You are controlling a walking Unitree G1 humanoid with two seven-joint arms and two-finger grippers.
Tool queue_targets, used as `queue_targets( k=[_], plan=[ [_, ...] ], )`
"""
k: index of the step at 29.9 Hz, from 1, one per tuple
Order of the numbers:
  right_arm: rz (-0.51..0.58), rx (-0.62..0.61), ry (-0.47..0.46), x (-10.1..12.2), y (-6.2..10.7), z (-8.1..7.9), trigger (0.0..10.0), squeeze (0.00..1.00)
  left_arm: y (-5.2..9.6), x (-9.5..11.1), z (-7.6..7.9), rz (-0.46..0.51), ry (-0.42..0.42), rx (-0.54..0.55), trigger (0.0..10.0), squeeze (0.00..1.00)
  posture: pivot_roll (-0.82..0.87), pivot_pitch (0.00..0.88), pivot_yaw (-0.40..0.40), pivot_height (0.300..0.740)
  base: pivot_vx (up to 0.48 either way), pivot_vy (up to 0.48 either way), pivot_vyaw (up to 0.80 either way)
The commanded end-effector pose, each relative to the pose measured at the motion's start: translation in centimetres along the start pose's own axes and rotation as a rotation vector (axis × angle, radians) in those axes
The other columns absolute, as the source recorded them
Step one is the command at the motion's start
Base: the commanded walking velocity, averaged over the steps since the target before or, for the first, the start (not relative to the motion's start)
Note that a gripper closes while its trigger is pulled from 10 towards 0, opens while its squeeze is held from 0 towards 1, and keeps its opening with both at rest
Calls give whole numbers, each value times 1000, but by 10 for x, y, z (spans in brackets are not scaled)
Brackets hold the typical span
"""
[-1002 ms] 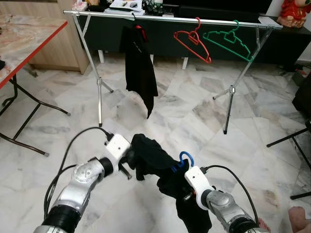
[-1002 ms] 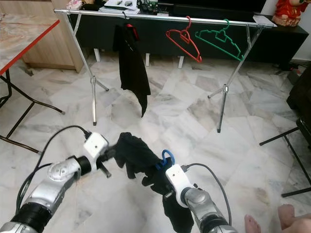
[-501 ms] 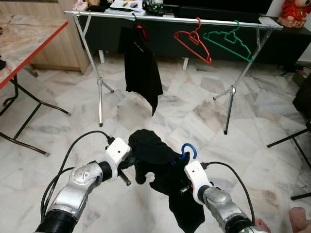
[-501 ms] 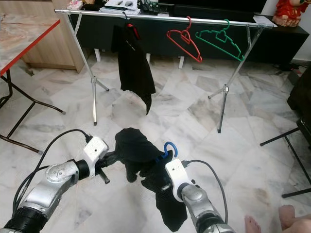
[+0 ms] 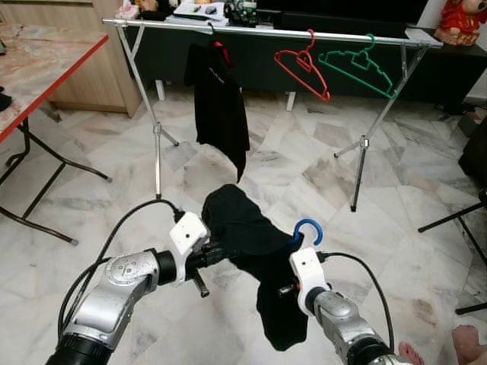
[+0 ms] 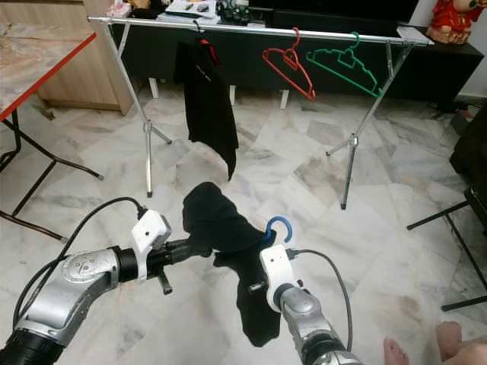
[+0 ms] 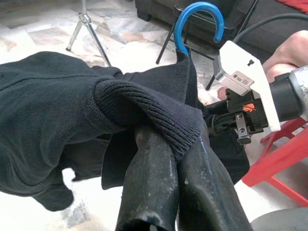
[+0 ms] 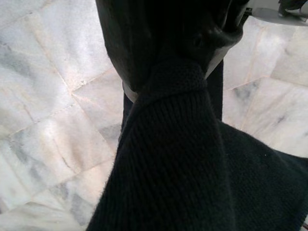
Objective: Hang hanger
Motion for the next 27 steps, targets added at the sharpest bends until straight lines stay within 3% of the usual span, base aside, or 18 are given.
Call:
queue_targets(
  k=[1,2,3,18,27],
  plan=[
    [40,10,-17,11,0,2,0,0,-2,3,5,-8,-11,-20,10000,784,9,138,-38,740,0,0,0],
    [40,10,-17,11,0,2,0,0,-2,3,5,-8,-11,-20,10000,784,9,138,-38,740,0,0,0],
    [34,24,-8,10,0,1,0,0,-3,4,4,-4,0,-11,10000,1000,9,138,-38,740,0,0,0],
    [78,28,29,24,2,9,0,0,-2,3,6,-15,16,-20,10000,1000,7,144,-44,740,0,0,0],
    [122,230,84,42,11,8,0,0,2,-14,-4,-86,13,86,10000,1000,-2,142,-49,740,0,0,0]
  ],
)
Point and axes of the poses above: a point about 5 cm out from each wrist's last joint towards the gripper, its own y axis pointing back from the gripper into the wrist, its own x axis along the axis of the wrist's last joint, z = x × y, the point moved 2 cm from there along -y, pointing out of the wrist towards the gripper, and after that the axes turned 12 degrees about -y, right-handed, at the moved point
